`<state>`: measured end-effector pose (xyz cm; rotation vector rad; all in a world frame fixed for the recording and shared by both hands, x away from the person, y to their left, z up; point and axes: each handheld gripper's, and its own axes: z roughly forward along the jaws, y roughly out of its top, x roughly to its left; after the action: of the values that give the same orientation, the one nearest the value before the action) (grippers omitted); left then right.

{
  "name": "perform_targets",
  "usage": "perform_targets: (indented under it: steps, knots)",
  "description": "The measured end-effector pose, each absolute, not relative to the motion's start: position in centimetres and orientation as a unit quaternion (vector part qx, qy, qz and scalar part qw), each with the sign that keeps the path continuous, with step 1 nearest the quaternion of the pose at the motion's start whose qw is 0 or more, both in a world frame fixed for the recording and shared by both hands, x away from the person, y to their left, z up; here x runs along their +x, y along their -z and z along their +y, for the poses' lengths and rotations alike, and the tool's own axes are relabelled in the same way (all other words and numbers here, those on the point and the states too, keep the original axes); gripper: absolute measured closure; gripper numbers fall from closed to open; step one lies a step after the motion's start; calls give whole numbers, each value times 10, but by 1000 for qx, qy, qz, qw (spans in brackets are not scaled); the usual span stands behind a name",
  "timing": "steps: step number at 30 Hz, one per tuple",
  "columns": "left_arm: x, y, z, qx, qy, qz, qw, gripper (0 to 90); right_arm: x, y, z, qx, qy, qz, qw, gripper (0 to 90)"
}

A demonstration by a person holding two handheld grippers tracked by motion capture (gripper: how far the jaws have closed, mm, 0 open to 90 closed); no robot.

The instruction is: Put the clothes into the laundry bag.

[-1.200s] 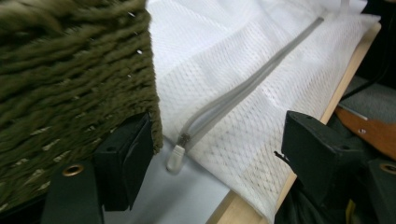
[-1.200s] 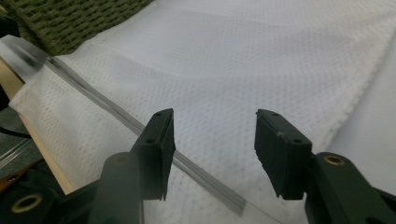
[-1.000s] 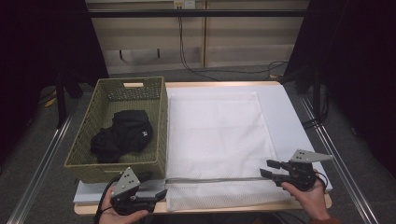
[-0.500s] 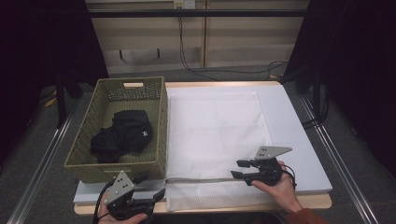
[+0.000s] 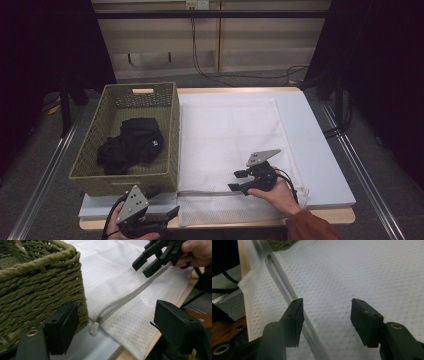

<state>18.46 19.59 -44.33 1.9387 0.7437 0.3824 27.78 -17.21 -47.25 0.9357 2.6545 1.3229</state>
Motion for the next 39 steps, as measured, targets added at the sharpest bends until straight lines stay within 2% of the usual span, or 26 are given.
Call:
perform_targets:
  steps: [3,7,9,13,18,27,30,34,37,39]
  knots:
    - [186,445,196,799,-153,308,493,202,277,481,-166,288,-405,868,17,405]
    - [185,444,196,801,-154,307,490,202,273,483,-164,279,-403,871,39,412]
    - [184,443,196,800,-154,305,494,202,269,485,-161,261,-397,878,68,407]
    - [184,443,195,803,-152,305,489,202,268,487,-159,243,-396,881,89,387]
    - [185,444,194,803,-146,303,492,202,272,488,-161,255,-392,879,97,335]
    - [186,445,191,807,-140,299,490,200,282,485,-165,279,-377,877,107,354]
    - [186,445,192,807,-140,299,489,200,285,484,-166,283,-374,877,102,390]
    - [186,445,191,808,-140,298,487,199,289,483,-171,306,-374,869,106,582]
    - [186,445,190,811,-139,296,485,198,293,482,-172,321,-371,865,107,640]
    - [187,446,190,811,-137,297,485,198,294,482,-172,321,-372,865,103,640]
